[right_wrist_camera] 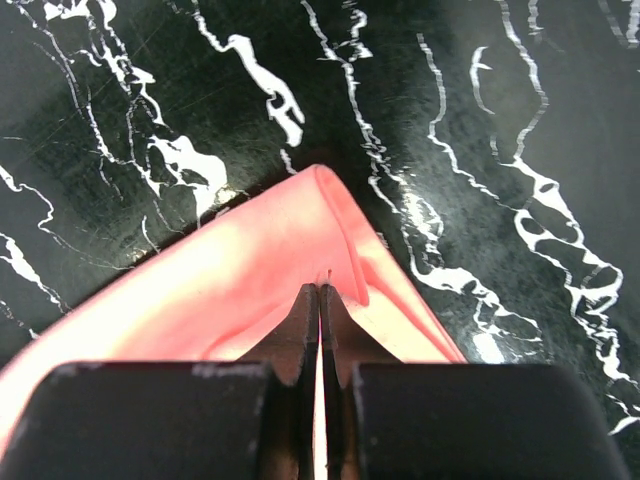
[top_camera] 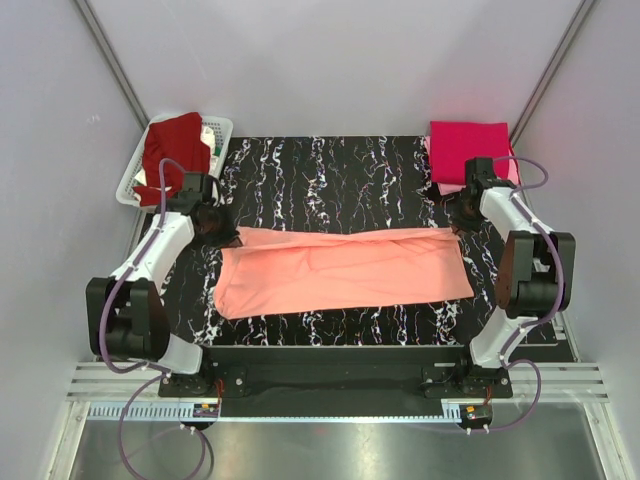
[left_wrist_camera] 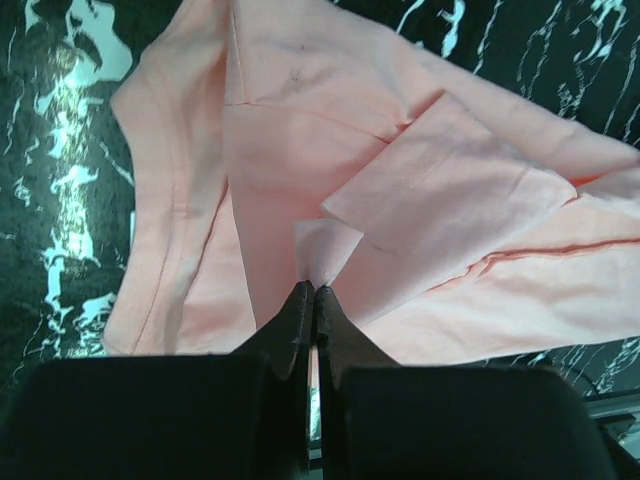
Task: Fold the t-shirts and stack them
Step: Fold the tshirt
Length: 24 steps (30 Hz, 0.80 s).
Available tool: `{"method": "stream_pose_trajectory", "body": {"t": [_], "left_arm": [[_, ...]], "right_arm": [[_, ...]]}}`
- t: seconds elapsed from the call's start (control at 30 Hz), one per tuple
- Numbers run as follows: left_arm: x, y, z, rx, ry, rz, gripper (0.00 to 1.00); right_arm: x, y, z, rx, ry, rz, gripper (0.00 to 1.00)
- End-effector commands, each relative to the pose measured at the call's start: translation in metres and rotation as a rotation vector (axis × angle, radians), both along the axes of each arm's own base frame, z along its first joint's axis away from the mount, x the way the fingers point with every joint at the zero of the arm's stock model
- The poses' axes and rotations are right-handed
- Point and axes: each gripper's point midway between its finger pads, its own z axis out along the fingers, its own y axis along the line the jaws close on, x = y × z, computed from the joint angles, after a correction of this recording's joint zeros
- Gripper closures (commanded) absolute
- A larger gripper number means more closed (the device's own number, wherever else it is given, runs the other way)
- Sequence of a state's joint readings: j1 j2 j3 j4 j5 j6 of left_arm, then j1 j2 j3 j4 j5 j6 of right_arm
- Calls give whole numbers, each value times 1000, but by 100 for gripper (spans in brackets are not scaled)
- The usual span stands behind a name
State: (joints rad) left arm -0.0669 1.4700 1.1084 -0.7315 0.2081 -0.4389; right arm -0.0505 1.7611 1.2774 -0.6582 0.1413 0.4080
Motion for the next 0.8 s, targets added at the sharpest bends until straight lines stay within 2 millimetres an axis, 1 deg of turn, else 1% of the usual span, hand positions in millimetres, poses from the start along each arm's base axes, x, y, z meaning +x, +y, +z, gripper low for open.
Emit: {"method": "stream_pose_trajectory", "body": {"t": [0.0, 0.27, 0.43, 0.47, 0.53, 0.63, 0.7, 0.73, 0.77], "left_arm": [[-3, 6, 5, 41, -60, -6, 100], [-19, 14, -8, 88, -43, -4, 100], [-26, 16, -7, 96, -44, -3, 100], [-29, 16, -9, 95, -38, -4, 100], [-35, 15, -9, 91, -30, -2, 100], [-43, 14, -11, 88, -15, 1, 98], [-51, 15, -14, 92, 1, 9, 92], [-55, 16, -15, 90, 12, 17, 87], [-60, 15, -17, 87, 22, 20, 69]], "right_arm": [[-1, -13, 20, -51, -59, -42, 100], [-21, -16, 14, -67, -42, -72, 100], [-34, -15, 10, -63, -35, -84, 100], [-36, -16, 11, -64, -41, -89, 100], [-41, -16, 7, -65, -32, -91, 100], [-51, -16, 3, -66, -17, -102, 100], [-60, -12, -1, -49, -16, -103, 100], [-62, -11, -1, -41, -20, -106, 91], [-64, -11, -2, -39, -20, -109, 69]]}}
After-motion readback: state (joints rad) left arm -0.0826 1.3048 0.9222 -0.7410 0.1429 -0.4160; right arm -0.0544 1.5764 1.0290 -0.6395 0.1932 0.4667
